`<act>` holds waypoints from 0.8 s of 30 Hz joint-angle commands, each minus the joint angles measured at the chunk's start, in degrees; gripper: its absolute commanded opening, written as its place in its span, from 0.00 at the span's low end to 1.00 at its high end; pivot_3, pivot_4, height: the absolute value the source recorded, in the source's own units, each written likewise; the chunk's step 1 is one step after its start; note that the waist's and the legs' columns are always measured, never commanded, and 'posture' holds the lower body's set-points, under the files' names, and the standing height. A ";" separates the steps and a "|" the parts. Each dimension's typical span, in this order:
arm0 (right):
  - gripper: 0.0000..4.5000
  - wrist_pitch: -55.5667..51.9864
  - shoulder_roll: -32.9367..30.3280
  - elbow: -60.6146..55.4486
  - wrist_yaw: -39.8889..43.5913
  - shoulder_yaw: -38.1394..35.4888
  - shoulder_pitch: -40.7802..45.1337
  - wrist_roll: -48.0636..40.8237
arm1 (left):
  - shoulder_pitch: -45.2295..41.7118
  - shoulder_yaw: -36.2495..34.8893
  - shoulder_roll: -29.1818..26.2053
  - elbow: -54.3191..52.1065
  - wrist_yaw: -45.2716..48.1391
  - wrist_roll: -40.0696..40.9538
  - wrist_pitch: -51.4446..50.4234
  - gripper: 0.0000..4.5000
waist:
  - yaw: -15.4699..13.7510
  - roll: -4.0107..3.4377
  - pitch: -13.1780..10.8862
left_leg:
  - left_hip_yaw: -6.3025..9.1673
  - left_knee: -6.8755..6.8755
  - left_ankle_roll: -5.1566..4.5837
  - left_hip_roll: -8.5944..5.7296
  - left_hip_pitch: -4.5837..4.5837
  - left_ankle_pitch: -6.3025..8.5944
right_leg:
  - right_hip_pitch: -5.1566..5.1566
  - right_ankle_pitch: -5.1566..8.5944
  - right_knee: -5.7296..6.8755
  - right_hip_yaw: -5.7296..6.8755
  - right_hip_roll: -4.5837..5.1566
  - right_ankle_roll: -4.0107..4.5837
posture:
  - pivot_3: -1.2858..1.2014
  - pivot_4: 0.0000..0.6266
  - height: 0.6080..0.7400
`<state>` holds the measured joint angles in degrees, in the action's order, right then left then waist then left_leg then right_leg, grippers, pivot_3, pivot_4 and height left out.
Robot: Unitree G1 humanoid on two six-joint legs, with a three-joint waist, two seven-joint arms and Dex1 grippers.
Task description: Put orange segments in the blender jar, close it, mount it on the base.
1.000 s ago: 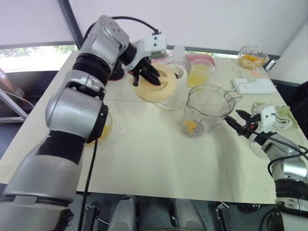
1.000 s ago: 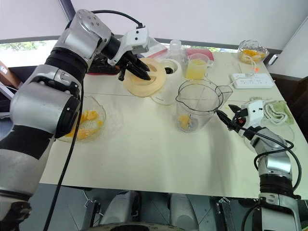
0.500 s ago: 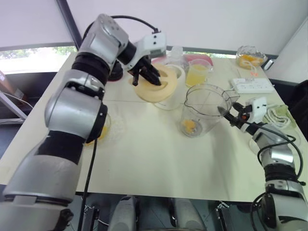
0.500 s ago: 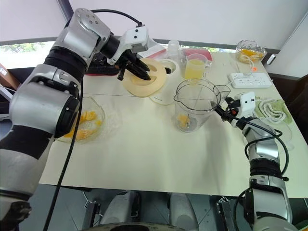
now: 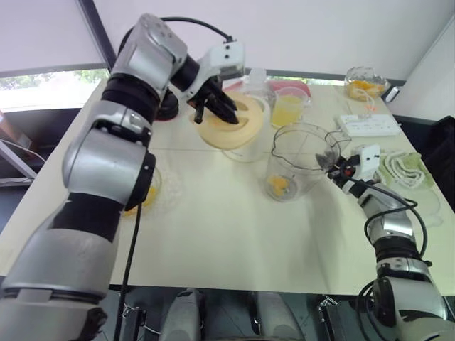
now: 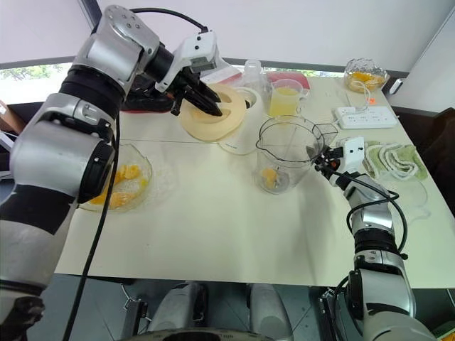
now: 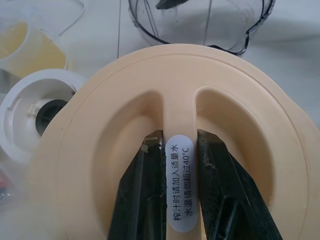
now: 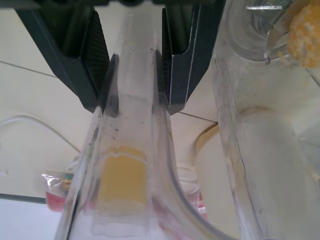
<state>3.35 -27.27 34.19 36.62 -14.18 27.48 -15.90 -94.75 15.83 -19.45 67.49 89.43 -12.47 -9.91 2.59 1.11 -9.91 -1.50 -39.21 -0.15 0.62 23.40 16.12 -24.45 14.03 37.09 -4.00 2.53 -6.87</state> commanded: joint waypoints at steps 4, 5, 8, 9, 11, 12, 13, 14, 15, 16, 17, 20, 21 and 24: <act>0.19 -11.08 7.42 -24.38 -14.64 1.91 -7.85 1.12 | -6.61 -3.08 0.00 0.66 -0.57 2.41 -2.68 0.06 | 0.45 0.00 -0.02 | 0.09 0.04 0.00 0.04 0.03 0.00 | -0.11 0.01 0.03 -0.03 -0.07 0.00 | 0.52 0.24 1.00; 0.19 -13.19 8.60 -27.76 -17.19 2.51 -9.02 1.98 | -7.18 -3.26 0.11 1.04 -0.67 2.49 -2.89 0.06 | 0.52 -0.01 -0.02 | 0.09 0.05 0.00 0.04 0.03 0.00 | -0.13 0.01 0.04 -0.03 -0.07 0.01 | 0.52 0.24 1.00; 0.19 -18.94 11.78 -36.14 -22.70 4.44 -11.33 3.64 | -8.40 -3.54 0.58 1.97 -1.02 2.70 -3.28 0.06 | 0.77 -0.01 -0.02 | 0.09 0.06 0.00 0.05 0.01 0.00 | -0.13 0.01 0.07 -0.06 -0.09 0.02 | 0.52 0.24 1.00; 0.19 -21.05 12.88 -38.30 -24.29 4.99 -11.60 3.89 | -8.62 -3.52 0.80 2.20 -1.14 2.75 -3.26 0.06 | 0.81 -0.01 -0.02 | 0.09 0.05 0.00 0.05 0.01 0.00 | -0.13 0.01 0.08 -0.06 -0.10 0.02 | 0.52 0.24 1.00; 0.19 -23.83 14.78 -42.32 -26.55 7.07 -12.10 5.10 | -9.12 -3.50 1.70 2.58 -1.03 2.95 -3.57 0.06 | 0.86 -0.01 -0.02 | 0.08 0.05 0.00 0.04 0.00 0.00 | -0.13 0.01 0.09 -0.09 -0.09 0.02 | 0.52 0.24 1.00; 0.19 -25.08 15.35 -43.52 -27.69 7.79 -12.11 5.96 | -9.29 -3.49 2.22 2.71 -0.88 3.03 -3.69 0.06 | 0.89 -0.01 -0.02 | 0.08 0.04 0.00 0.04 0.01 0.00 | -0.13 0.01 0.10 -0.09 -0.09 0.02 | 0.52 0.24 1.00; 0.19 -25.81 15.79 -44.42 -28.45 8.40 -12.11 6.64 | -9.42 -3.43 2.89 2.82 -0.70 3.07 -3.92 0.06 | 0.83 -0.01 -0.03 | 0.08 0.04 0.00 0.04 0.01 0.00 | -0.14 0.01 0.10 -0.09 -0.09 0.02 | 0.52 0.24 1.00; 0.19 -26.47 16.05 -44.87 -28.98 8.61 -11.94 6.97 | -9.52 -3.41 3.49 2.98 -0.57 3.09 -4.29 0.06 | 0.78 -0.01 -0.03 | 0.08 0.04 0.00 0.04 0.02 0.00 | -0.14 0.01 0.09 -0.09 -0.09 0.01 | 0.52 0.24 1.00; 0.19 -27.16 16.28 -45.29 -29.77 8.74 -11.81 7.40 | -9.45 -3.26 4.41 3.00 -0.23 3.09 -4.56 0.06 | 0.69 -0.01 -0.03 | 0.08 0.04 0.00 0.04 0.03 0.00 | -0.14 0.01 0.06 -0.08 -0.09 0.01 | 0.52 0.24 1.00; 0.19 -27.55 16.38 -45.54 -30.19 8.79 -11.73 7.61 | -9.26 -3.07 5.27 2.91 0.02 3.02 -4.45 0.06 | 0.55 -0.02 -0.03 | 0.07 0.04 0.00 0.03 0.05 0.00 | -0.14 0.02 0.04 -0.09 -0.07 0.01 | 0.52 0.24 1.00; 0.19 -27.72 16.44 -45.58 -30.56 8.87 -11.60 7.84 | -9.10 -3.00 6.32 2.88 0.01 3.05 -4.66 0.06 | 0.39 -0.01 -0.03 | 0.07 0.05 0.00 0.02 0.06 0.00 | -0.14 0.02 0.01 -0.08 -0.06 -0.01 | 0.52 0.24 1.00; 0.19 -27.95 16.77 -45.49 -31.30 9.23 -11.59 8.46 | -8.67 -2.98 9.17 2.83 -0.36 3.18 -5.38 0.06 | -0.10 0.00 -0.03 | 0.05 0.05 0.00 0.01 0.08 0.00 | -0.14 0.03 -0.03 -0.08 -0.03 -0.02 | 0.52 0.24 1.00; 0.19 -27.62 16.86 -45.45 -31.37 9.54 -11.77 8.74 | -8.35 -2.84 10.25 2.81 -0.61 3.11 -5.70 0.06 | -0.12 0.00 -0.03 | 0.05 0.05 0.00 0.00 0.09 0.00 | -0.14 0.03 -0.03 -0.08 -0.03 -0.02 | 0.52 0.24 1.00; 0.19 -27.08 16.96 -45.64 -31.60 10.42 -12.39 9.85 | -7.15 -2.10 12.64 2.54 -0.84 2.54 -6.22 0.06 | -0.07 0.00 -0.03 | 0.05 0.04 0.00 -0.01 0.09 0.00 | -0.14 0.03 -0.03 -0.08 -0.03 -0.02 | 0.52 0.24 1.00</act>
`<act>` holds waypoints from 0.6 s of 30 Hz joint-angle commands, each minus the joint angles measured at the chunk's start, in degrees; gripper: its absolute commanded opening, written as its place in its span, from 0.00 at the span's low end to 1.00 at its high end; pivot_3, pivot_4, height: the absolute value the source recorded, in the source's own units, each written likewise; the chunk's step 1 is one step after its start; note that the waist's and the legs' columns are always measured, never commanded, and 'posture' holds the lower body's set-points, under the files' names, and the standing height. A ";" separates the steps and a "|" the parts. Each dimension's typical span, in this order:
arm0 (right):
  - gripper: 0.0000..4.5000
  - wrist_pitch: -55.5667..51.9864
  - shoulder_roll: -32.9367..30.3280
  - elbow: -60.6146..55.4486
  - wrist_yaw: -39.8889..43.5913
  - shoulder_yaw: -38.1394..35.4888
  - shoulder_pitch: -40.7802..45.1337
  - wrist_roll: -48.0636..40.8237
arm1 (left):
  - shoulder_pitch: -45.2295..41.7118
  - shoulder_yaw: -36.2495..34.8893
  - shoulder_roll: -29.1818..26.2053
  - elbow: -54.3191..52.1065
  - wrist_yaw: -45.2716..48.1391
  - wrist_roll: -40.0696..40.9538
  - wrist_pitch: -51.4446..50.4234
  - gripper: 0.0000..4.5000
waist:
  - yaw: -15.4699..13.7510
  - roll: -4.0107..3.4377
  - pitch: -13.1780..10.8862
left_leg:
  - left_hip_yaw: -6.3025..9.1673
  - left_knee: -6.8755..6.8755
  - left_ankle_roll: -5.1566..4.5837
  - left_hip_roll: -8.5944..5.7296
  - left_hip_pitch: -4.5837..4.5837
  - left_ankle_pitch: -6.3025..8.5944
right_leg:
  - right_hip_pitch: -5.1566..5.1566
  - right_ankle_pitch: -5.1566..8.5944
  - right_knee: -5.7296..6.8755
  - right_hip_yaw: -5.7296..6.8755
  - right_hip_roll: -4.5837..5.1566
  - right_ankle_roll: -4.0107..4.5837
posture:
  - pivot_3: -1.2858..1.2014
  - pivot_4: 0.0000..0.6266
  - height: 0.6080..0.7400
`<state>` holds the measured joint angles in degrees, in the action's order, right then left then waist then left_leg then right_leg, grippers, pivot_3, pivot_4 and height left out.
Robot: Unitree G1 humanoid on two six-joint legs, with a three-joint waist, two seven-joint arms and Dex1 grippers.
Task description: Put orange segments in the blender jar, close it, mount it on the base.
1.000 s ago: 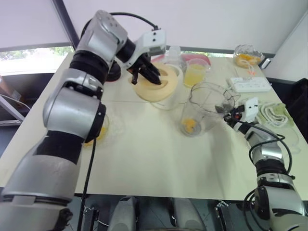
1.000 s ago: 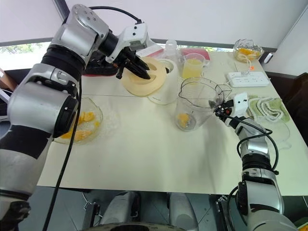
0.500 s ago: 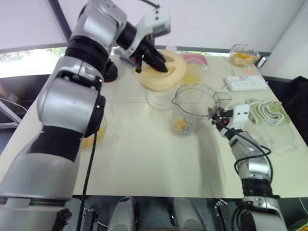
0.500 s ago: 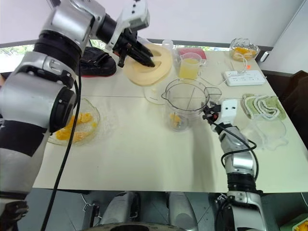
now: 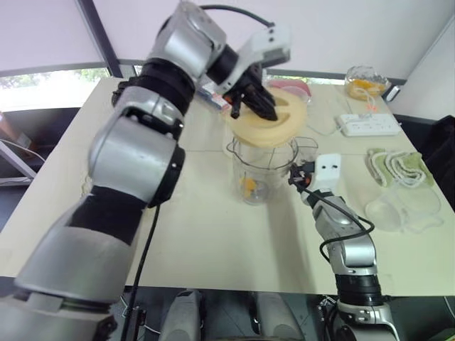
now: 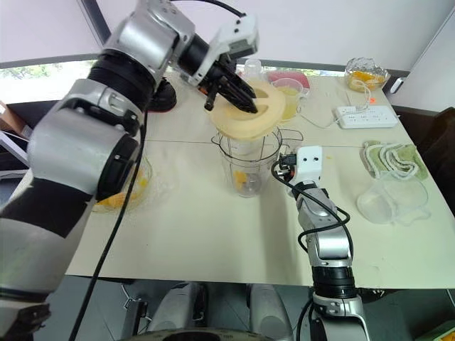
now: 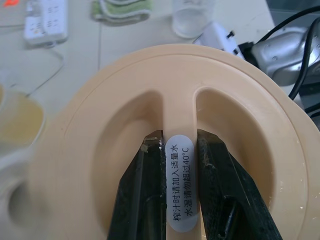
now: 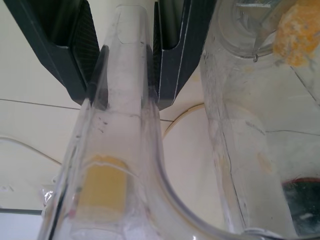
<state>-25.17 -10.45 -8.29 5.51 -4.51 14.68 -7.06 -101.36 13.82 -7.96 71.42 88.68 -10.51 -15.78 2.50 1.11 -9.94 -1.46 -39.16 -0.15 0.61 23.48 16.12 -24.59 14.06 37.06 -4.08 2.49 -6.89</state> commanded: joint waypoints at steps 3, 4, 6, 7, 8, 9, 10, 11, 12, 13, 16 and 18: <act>0.19 1.42 0.60 -3.82 -0.95 0.79 0.17 1.08 | 0.09 0.46 2.85 -1.43 -0.27 0.10 -2.24 0.06 | 0.23 -0.01 0.00 | 0.01 0.00 0.00 0.00 -0.03 0.00 | 0.00 0.00 0.02 -0.02 -0.02 0.00 | 0.52 0.24 1.00; 0.19 1.42 0.66 -3.98 -1.09 0.76 0.09 1.12 | 0.38 0.86 3.33 -1.47 -0.70 -0.33 -2.70 0.06 | 0.23 -0.01 0.00 | 0.01 0.01 0.00 0.01 -0.05 0.00 | 0.00 0.00 0.04 -0.02 -0.05 0.00 | 0.52 0.24 1.00; 0.19 1.57 0.72 -4.35 -1.31 0.83 -0.23 1.35 | 1.55 2.16 3.92 -1.75 -1.92 -1.49 -2.31 0.06 | 0.21 -0.02 0.01 | 0.03 0.01 0.00 0.01 -0.05 0.00 | 0.00 0.00 0.06 -0.02 -0.08 0.01 | 0.52 0.24 1.00; 0.19 1.70 0.77 -4.50 -1.37 0.79 -0.38 1.37 | 2.04 2.61 4.05 -1.83 -2.29 -1.84 -2.18 0.06 | 0.19 -0.02 0.01 | 0.04 0.01 0.00 0.02 -0.06 0.00 | 0.00 0.00 0.07 -0.02 -0.07 0.01 | 0.52 0.24 1.00; 0.19 1.76 0.95 -4.65 -1.53 0.69 -0.52 1.34 | 2.54 2.94 4.06 -1.88 -2.44 -2.13 -2.00 0.06 | 0.12 -0.02 0.01 | 0.04 0.01 0.00 0.02 -0.06 0.00 | 0.00 0.00 0.08 -0.02 -0.07 0.01 | 0.52 0.24 1.00; 0.19 1.82 1.03 -4.76 -1.59 0.70 -0.63 1.40 | 3.00 3.31 3.92 -1.93 -2.53 -2.38 -1.60 0.06 | 0.08 -0.02 0.01 | 0.04 0.01 0.00 0.01 -0.06 0.00 | 0.00 0.00 0.08 -0.02 -0.07 0.01 | 0.52 0.24 1.00; 0.19 1.94 1.02 -4.83 -1.60 0.72 -0.74 1.50 | 3.34 3.62 3.78 -1.97 -2.72 -2.56 -1.18 0.06 | 0.05 -0.01 0.01 | 0.04 0.01 0.00 0.02 -0.05 0.00 | 0.00 0.00 0.07 -0.02 -0.06 0.01 | 0.52 0.24 1.00; 0.19 1.99 1.16 -4.92 -1.70 0.68 -0.83 1.48 | 3.58 3.79 3.61 -1.84 -3.21 -2.71 -0.90 0.06 | 0.04 -0.01 0.01 | 0.04 0.00 0.00 0.02 -0.04 0.00 | 0.00 0.00 0.05 -0.02 -0.05 0.01 | 0.52 0.24 1.00; 0.19 2.03 1.25 -4.99 -1.77 0.63 -0.90 1.43 | 3.71 3.90 3.47 -1.70 -3.60 -2.78 -0.63 0.06 | 0.03 -0.01 0.01 | 0.03 0.00 0.00 0.01 -0.04 0.00 | 0.00 0.00 0.04 -0.02 -0.03 0.01 | 0.52 0.24 1.00; 0.19 2.06 1.30 -5.05 -1.81 0.67 -0.97 1.46 | 3.88 4.04 3.23 -1.57 -4.04 -2.93 -0.06 0.06 | 0.03 -0.01 0.01 | 0.01 0.00 0.00 0.00 -0.04 0.00 | 0.00 0.00 0.03 -0.03 -0.02 0.01 | 0.52 0.24 1.00; 0.19 2.23 1.35 -5.28 -1.66 0.85 -1.29 1.39 | 4.67 4.52 2.48 -1.35 -5.28 -3.69 1.91 0.06 | 0.05 -0.01 0.01 | 0.02 0.00 0.00 0.00 -0.04 0.00 | 0.00 0.00 0.02 -0.03 -0.01 0.01 | 0.52 0.24 1.00; 0.19 2.32 1.38 -5.29 -1.55 1.04 -1.36 1.42 | 5.30 4.75 1.91 -1.27 -5.60 -4.18 3.24 0.06 | 0.07 -0.01 0.01 | 0.02 0.00 0.00 0.00 -0.05 0.00 | 0.00 0.00 0.05 -0.03 -0.02 0.01 | 0.52 0.24 1.00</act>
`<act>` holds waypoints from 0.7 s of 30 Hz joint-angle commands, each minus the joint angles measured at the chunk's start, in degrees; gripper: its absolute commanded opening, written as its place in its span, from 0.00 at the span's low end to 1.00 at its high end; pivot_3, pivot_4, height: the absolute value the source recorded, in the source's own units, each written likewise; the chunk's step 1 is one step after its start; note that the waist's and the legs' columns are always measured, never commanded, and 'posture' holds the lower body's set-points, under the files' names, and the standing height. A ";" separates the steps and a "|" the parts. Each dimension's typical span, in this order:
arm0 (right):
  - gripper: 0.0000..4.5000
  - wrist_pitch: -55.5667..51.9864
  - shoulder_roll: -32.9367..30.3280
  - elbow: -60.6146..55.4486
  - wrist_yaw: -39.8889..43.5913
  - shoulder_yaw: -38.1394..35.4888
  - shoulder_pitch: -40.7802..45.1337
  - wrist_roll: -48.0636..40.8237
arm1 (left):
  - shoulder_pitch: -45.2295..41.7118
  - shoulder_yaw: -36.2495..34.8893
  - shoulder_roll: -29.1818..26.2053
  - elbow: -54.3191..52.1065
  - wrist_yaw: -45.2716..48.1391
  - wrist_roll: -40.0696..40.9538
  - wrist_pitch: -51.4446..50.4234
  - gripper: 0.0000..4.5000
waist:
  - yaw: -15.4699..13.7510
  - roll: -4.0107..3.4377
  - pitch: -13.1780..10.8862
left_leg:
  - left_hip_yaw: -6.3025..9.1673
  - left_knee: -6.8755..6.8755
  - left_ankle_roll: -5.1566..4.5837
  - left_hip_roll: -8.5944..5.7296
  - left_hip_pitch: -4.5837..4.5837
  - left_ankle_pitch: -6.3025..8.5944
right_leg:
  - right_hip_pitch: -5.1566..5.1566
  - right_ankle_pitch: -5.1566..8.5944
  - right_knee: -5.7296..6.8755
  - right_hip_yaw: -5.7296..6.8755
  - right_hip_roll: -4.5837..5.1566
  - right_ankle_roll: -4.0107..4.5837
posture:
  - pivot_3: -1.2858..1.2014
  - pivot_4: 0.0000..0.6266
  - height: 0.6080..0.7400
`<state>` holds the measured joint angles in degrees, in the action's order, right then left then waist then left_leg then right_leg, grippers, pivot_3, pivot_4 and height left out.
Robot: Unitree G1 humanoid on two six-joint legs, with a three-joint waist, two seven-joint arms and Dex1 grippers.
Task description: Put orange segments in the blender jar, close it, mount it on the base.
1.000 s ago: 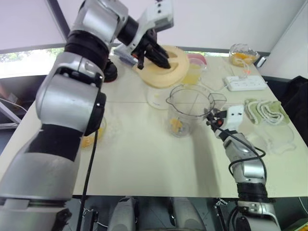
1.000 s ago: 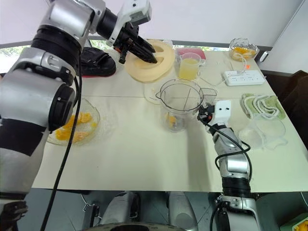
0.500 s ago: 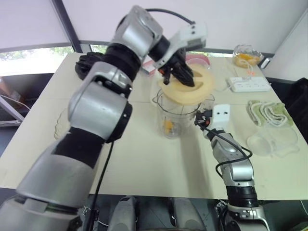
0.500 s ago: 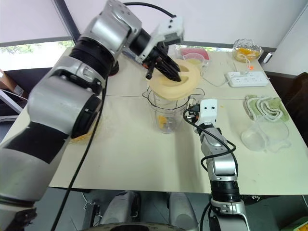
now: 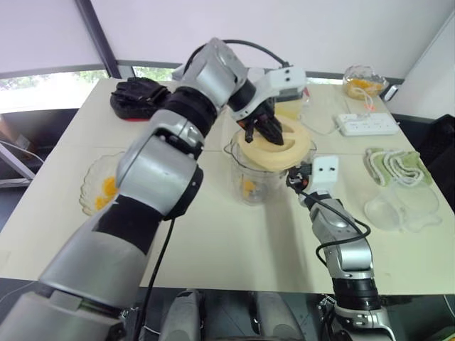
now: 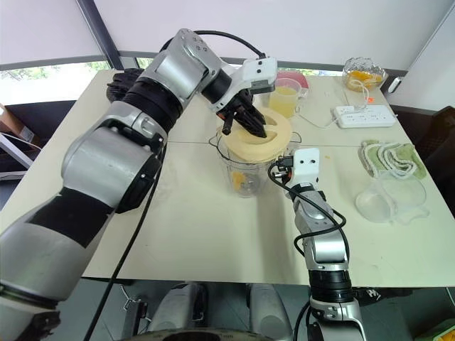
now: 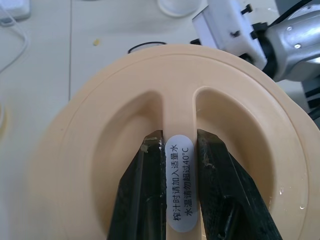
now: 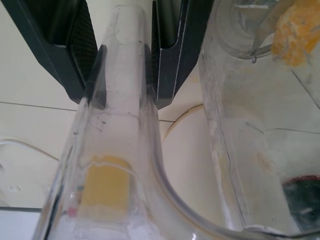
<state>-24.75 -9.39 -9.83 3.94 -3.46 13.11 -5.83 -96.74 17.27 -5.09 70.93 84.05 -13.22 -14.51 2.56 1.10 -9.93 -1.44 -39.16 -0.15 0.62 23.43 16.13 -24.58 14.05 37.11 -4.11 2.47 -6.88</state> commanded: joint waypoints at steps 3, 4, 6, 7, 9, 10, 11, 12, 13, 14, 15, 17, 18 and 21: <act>0.19 1.87 0.28 -3.73 0.21 0.17 0.24 0.25 | 1.42 1.47 -1.73 -0.52 -1.05 -1.85 3.29 0.06 | 0.01 0.00 0.00 | 0.01 0.00 0.00 0.00 -0.01 0.00 | 0.00 0.00 0.02 0.00 -0.02 0.00 | 0.52 0.24 1.00; 0.19 1.87 0.25 -3.65 0.27 0.16 0.32 0.26 | 1.62 1.53 -1.89 -0.34 -1.23 -1.98 3.50 0.06 | 0.01 0.00 0.00 | 0.02 0.00 0.00 0.00 -0.02 0.00 | 0.00 0.00 0.02 0.00 -0.02 0.00 | 0.52 0.24 1.00; 0.19 1.93 0.07 -3.53 0.46 0.18 0.38 0.35 | 2.12 1.38 -2.16 -0.05 -1.21 -1.89 3.55 0.06 | 0.00 0.00 0.01 | 0.01 0.00 0.00 0.00 -0.02 0.00 | 0.01 0.00 0.01 0.00 -0.02 0.00 | 0.52 0.24 1.00; 0.19 1.91 -0.06 -3.53 0.56 0.19 0.37 0.42 | 2.34 1.29 -2.26 0.07 -1.05 -1.80 3.18 0.06 | 0.00 0.00 0.01 | 0.01 0.00 0.00 0.00 -0.02 0.00 | 0.02 0.00 0.01 0.00 -0.01 0.00 | 0.52 0.24 1.00; 0.19 1.91 -0.20 -3.47 0.73 0.13 0.39 0.49 | 2.65 1.15 -2.34 0.15 -0.90 -1.73 2.82 0.06 | 0.00 0.00 0.02 | 0.01 0.00 0.00 0.00 -0.03 0.00 | 0.04 0.00 0.01 0.00 -0.01 0.00 | 0.52 0.24 1.00; 0.19 1.92 -0.33 -3.41 0.82 0.08 0.39 0.54 | 3.03 1.13 -2.46 -0.08 -0.29 -1.63 2.92 0.06 | 0.00 -0.01 0.02 | 0.01 0.00 0.00 0.00 -0.04 0.00 | 0.04 0.00 0.01 0.00 -0.01 0.00 | 0.52 0.24 1.00; 0.19 1.94 -0.42 -3.38 0.90 0.05 0.40 0.58 | 3.28 1.07 -2.54 -0.30 0.28 -1.49 2.94 0.06 | 0.01 -0.01 0.03 | 0.01 0.00 0.00 0.00 -0.05 0.00 | 0.05 0.00 0.01 0.00 -0.01 0.00 | 0.52 0.24 1.00; 0.19 1.92 -0.47 -3.29 0.96 -0.02 0.46 0.55 | 3.38 0.84 -2.55 -0.53 1.03 -1.14 2.60 0.06 | 0.01 -0.01 0.03 | 0.01 0.00 0.00 0.00 -0.05 0.00 | 0.05 0.00 0.01 0.00 -0.01 0.00 | 0.52 0.24 1.00; 0.19 1.93 -0.54 -3.23 1.00 -0.03 0.48 0.56 | 3.34 0.71 -2.56 -0.77 1.69 -0.89 2.03 0.06 | 0.00 -0.01 0.03 | 0.01 0.00 0.00 0.00 -0.05 0.00 | 0.06 0.00 0.01 0.00 -0.01 0.00 | 0.52 0.24 1.00; 0.19 1.96 -0.62 -3.20 1.08 -0.01 0.49 0.59 | 3.28 0.57 -2.57 -1.05 2.01 -0.70 1.64 0.06 | 0.00 -0.01 0.03 | 0.01 -0.01 0.00 0.00 -0.05 0.00 | 0.06 0.00 0.01 0.00 -0.01 0.00 | 0.52 0.24 1.00; 0.19 2.01 -0.71 -3.10 1.15 -0.02 0.54 0.61 | 3.26 0.50 -2.56 -1.26 2.15 -0.60 1.40 0.06 | 0.00 -0.02 0.03 | 0.01 0.00 0.00 0.00 -0.05 0.00 | 0.06 0.00 0.01 0.01 -0.02 0.00 | 0.52 0.24 1.00; 0.19 2.03 -0.74 -3.01 1.25 -0.09 0.58 0.60 | 3.21 0.40 -2.70 -1.85 2.91 -0.38 0.72 0.06 | -0.01 -0.02 0.03 | 0.01 0.00 0.00 0.00 -0.05 0.00 | 0.06 0.00 0.00 0.00 -0.01 0.00 | 0.52 0.24 1.00; 0.19 2.09 -0.75 -2.87 1.32 -0.11 0.64 0.61 | 3.28 0.42 -2.84 -2.18 3.36 -0.33 0.57 0.06 | -0.01 -0.02 0.03 | 0.01 0.00 0.00 0.00 -0.05 0.00 | 0.06 0.00 0.00 0.00 -0.01 0.00 | 0.52 0.24 1.00; 0.19 2.25 -0.76 -2.51 1.44 -0.19 0.80 0.61 | 3.63 0.59 -3.18 -2.95 4.13 -0.30 0.16 0.06 | -0.01 -0.02 0.03 | 0.01 0.00 0.00 0.00 -0.05 0.00 | 0.06 0.00 0.00 0.00 -0.01 0.00 | 0.52 0.24 1.00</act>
<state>-24.18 -9.81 -9.93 5.12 -3.16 13.04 -5.30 -94.50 17.20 -7.82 68.32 87.31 -13.33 -13.50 2.55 1.08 -9.90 -1.43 -39.16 -0.15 0.62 23.38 16.13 -24.53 14.05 37.11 -4.10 2.46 -6.88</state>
